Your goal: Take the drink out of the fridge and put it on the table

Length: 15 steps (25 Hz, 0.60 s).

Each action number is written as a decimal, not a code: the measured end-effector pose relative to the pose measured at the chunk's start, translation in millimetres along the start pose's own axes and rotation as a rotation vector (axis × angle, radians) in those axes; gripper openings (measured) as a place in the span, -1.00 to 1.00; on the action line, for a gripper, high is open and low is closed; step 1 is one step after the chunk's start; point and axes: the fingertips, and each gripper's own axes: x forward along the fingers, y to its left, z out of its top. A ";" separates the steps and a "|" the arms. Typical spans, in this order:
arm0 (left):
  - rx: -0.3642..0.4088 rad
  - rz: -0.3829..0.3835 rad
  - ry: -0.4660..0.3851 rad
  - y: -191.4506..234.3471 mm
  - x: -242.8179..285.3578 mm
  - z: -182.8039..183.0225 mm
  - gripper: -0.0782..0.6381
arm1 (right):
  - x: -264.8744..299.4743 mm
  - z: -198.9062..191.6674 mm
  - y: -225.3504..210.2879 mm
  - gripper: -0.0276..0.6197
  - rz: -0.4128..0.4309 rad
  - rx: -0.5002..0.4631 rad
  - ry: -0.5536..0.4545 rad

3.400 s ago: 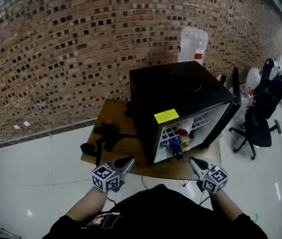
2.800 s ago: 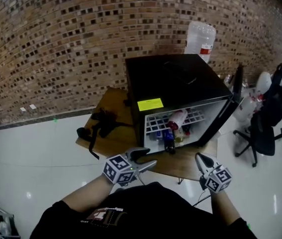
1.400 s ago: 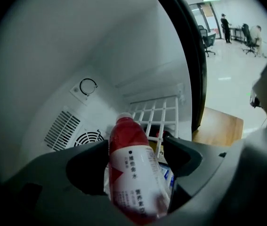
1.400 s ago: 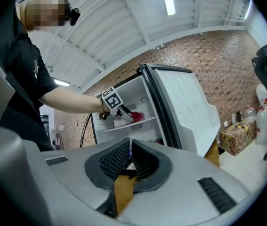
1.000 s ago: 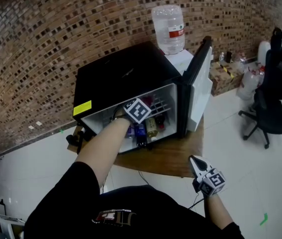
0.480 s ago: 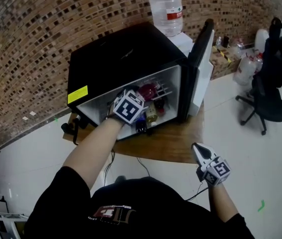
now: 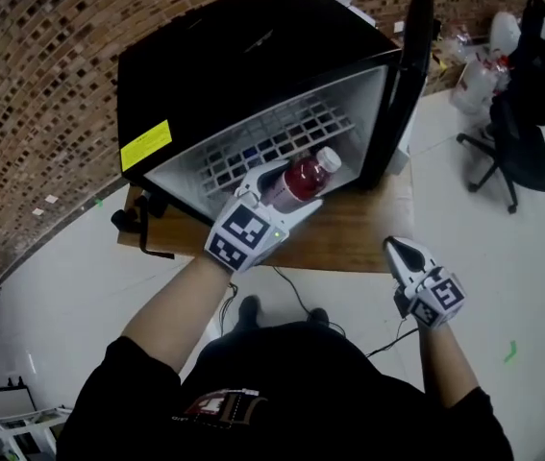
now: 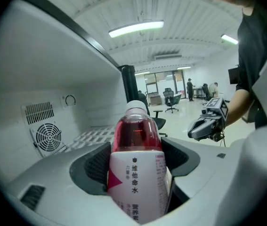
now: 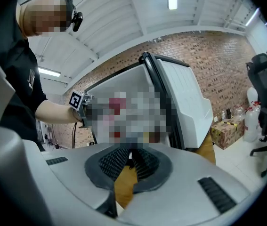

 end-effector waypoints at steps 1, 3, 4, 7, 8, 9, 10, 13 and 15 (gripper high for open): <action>-0.011 -0.024 -0.029 -7.0 -1.0 -5.9 0.15 | 2.5 -3.5 2.7 -0.82 -0.005 -0.001 0.008; -0.032 -0.066 -0.087 -20.2 -1.5 -18.7 0.15 | 8.4 -9.7 6.4 -0.82 -0.017 -0.003 0.017; -0.046 -0.086 -0.116 -27.2 -1.3 -25.4 0.15 | 10.9 -12.5 7.9 -0.82 -0.024 0.000 0.019; -0.094 -0.142 -0.181 -48.0 1.0 -48.6 0.15 | 17.2 -23.3 12.7 -0.82 -0.042 0.022 0.038; -0.109 -0.161 -0.195 -53.9 2.2 -57.4 0.15 | 19.9 -27.3 13.5 -0.82 -0.048 0.024 0.044; -0.123 -0.179 -0.204 -59.5 3.3 -66.5 0.15 | 22.6 -31.5 14.2 -0.82 -0.053 0.024 0.048; -0.136 -0.195 -0.212 -64.3 4.4 -75.4 0.15 | 25.3 -36.0 14.8 -0.82 -0.058 0.022 0.051; -0.156 -0.227 -0.247 -71.3 7.4 -97.3 0.15 | 35.4 -50.8 15.7 -0.82 -0.070 0.017 0.060; -0.162 -0.238 -0.275 -71.7 9.8 -107.7 0.15 | 42.9 -59.9 14.6 -0.82 -0.078 0.024 0.064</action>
